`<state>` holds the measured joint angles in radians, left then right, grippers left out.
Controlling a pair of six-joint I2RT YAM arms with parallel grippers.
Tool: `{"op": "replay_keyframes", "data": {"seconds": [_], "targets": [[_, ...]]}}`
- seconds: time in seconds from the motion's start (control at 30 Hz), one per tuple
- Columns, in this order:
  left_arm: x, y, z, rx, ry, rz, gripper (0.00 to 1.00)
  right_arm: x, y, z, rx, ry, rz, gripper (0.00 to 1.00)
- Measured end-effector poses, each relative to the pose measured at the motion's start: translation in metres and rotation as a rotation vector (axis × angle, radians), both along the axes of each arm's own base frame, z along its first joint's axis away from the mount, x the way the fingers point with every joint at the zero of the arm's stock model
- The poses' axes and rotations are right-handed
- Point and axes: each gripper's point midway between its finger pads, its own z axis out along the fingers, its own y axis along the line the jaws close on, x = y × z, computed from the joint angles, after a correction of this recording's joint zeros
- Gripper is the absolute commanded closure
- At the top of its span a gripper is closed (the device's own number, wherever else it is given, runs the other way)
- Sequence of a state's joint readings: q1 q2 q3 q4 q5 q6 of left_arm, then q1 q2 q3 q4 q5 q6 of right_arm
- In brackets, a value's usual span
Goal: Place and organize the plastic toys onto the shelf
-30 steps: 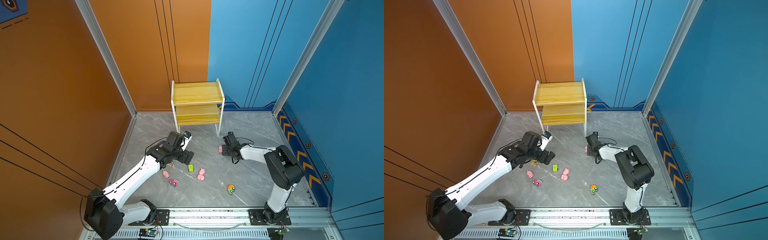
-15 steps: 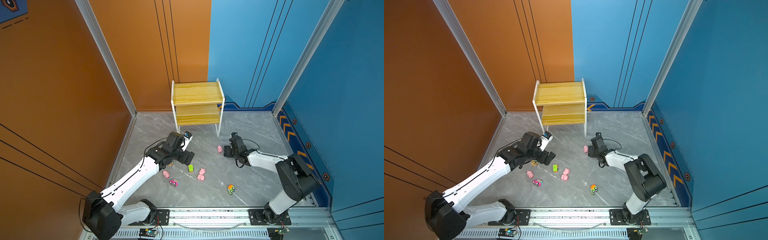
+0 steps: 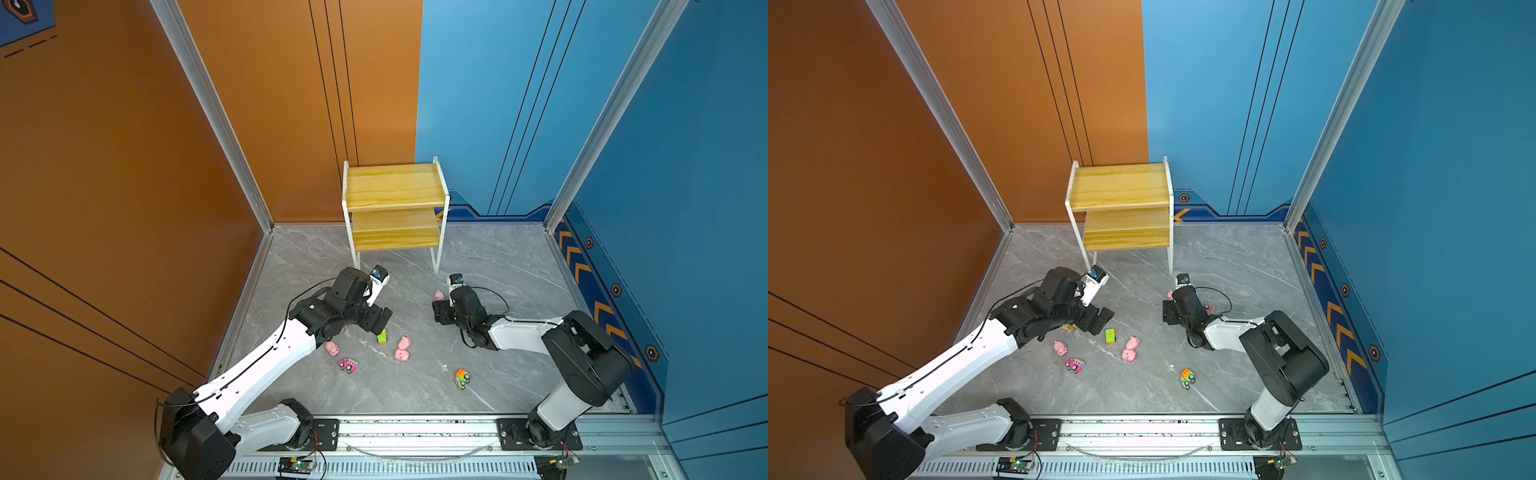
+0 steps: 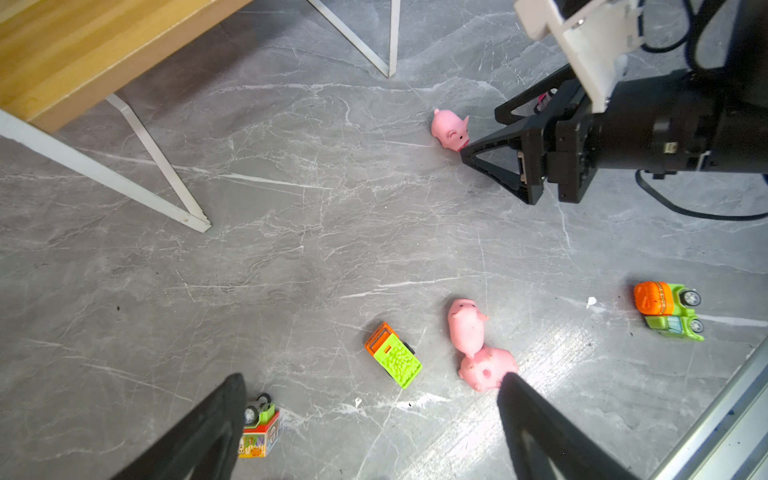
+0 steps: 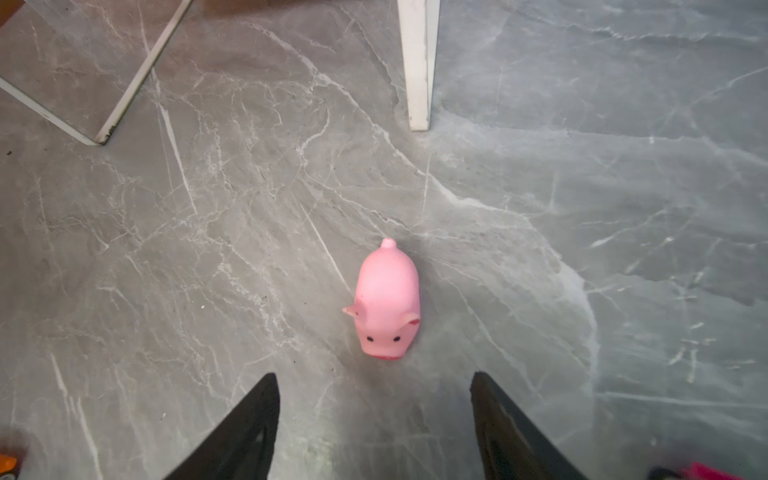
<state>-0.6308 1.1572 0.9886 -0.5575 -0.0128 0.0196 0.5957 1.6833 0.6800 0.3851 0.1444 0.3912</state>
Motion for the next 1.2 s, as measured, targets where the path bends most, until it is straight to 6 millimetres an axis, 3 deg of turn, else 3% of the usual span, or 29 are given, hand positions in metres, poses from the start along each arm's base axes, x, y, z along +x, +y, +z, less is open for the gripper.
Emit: {"op": "replay_keyframes", "data": {"seconds": [0.33, 0.47, 0.6, 0.77, 0.87, 0.97, 1.2], "targets": [[0.000, 0.001, -0.003, 0.018, -0.005, -0.003, 0.04, 0.021, 0.004, -0.013, -0.031, -0.004, -0.035, 0.38], [0.000, 0.001, -0.003, 0.018, -0.005, -0.003, 0.04, 0.027, 0.004, -0.019, -0.040, 0.004, -0.041, 0.49], [0.000, 0.002, -0.003, 0.019, -0.005, -0.001, 0.04, 0.030, 0.004, -0.017, -0.045, -0.008, -0.035, 0.67], [0.006, 0.010, -0.003, 0.018, -0.005, 0.031, 0.05, 0.030, 0.007, -0.012, -0.051, -0.024, -0.018, 0.76], [0.012, 0.021, -0.001, 0.016, -0.010, 0.069, 0.07, 0.027, 0.013, 0.008, -0.038, -0.059, 0.003, 0.76], [0.022, 0.041, 0.008, -0.001, -0.034, 0.141, 0.07, 0.021, 0.026, 0.044, 0.001, -0.121, 0.036, 0.76], [0.045, 0.115, 0.036, -0.064, -0.111, 0.405, 0.07, 0.006, 0.078, 0.118, 0.078, -0.219, 0.143, 0.74]]}}
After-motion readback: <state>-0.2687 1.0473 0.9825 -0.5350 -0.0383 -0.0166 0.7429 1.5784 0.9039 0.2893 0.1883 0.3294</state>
